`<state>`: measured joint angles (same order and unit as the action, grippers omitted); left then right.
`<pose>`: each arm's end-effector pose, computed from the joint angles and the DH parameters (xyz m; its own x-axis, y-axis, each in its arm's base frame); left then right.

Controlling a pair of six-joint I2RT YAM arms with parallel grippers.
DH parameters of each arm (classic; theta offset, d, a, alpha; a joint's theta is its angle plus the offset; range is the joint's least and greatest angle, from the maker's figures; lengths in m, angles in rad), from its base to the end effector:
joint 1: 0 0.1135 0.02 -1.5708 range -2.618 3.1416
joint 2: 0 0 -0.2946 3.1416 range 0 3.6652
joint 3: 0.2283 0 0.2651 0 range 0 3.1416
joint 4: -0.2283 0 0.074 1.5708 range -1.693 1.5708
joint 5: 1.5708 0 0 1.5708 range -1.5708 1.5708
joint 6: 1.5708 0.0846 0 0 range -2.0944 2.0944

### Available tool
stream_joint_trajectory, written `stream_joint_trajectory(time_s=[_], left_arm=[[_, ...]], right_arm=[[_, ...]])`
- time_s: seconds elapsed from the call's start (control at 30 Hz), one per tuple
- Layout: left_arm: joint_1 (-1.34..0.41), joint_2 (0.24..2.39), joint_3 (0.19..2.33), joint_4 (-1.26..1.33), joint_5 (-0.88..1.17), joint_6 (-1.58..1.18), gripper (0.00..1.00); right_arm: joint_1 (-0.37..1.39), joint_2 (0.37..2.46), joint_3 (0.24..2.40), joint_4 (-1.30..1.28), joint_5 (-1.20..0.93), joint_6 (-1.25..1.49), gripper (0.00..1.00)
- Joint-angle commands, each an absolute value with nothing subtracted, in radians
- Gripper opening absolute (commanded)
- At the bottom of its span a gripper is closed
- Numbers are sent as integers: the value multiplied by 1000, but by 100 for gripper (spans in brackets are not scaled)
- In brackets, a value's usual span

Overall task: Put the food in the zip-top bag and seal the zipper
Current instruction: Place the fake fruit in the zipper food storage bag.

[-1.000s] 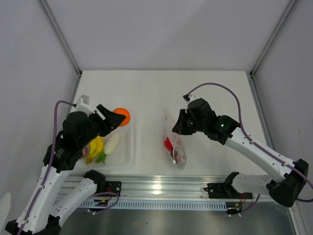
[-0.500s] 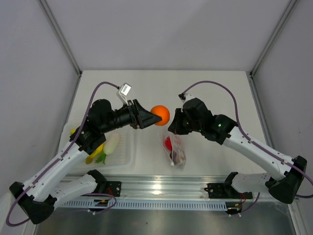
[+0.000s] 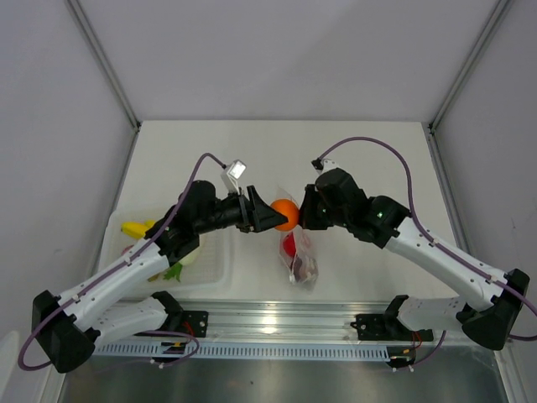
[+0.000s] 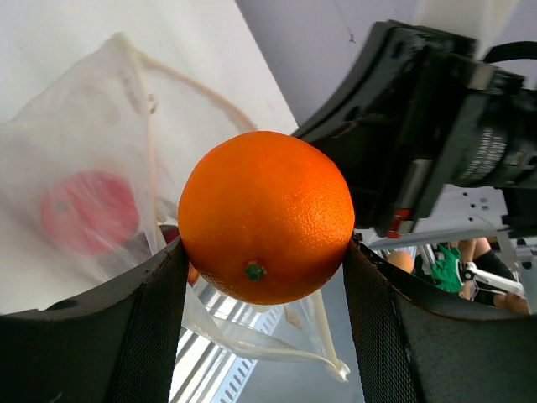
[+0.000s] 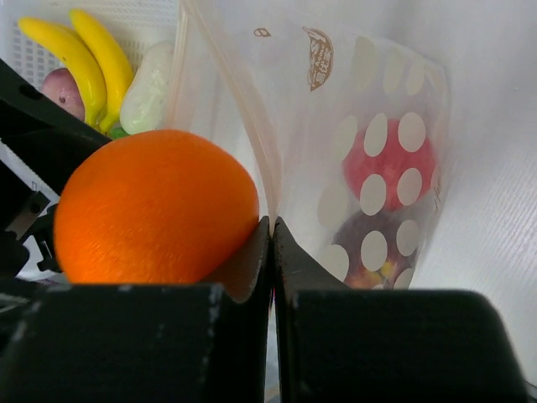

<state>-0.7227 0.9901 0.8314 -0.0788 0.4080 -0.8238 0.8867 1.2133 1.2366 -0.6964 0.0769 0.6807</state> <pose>0.1805 -0.2039 0.3426 -0.7776 -0.2123 -0.5919 0.4796 0.4086 -0.7766 0.1930 0.2264 0.3568 -0.7686 0.0504 -0.6378 -0.3230 0.8299 0.4549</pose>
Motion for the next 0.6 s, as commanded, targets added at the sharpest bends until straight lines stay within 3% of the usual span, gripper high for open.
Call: stream_joint_trajectory(time_s=[0.0,0.23,0.4,0.47,0.5,0.53,0.57], left_arm=[[-732,991,812,-83,341,-782,1],[-770,1049,940,-305,151,-738,1],[-775,1127,1000,-359,133,-756,9],[-778,1144,1018,-354,129,-764,20],[-778,1156,1023,-356,123,-773,31],[-782,1179,1035,-360,118,-776,50],[-784,1193,1064,-386,104,-785,58]], right_arm=[[891,1181,1284,-692,91,693,0],[891,1189,1287,-683,84,693,0],[891,1198,1295,-680,84,695,0],[891,1203,1299,-681,83,693,0],[891,1206,1299,-683,81,692,0],[891,1206,1298,-681,83,690,0],[890,1206,1298,-683,83,690,0]])
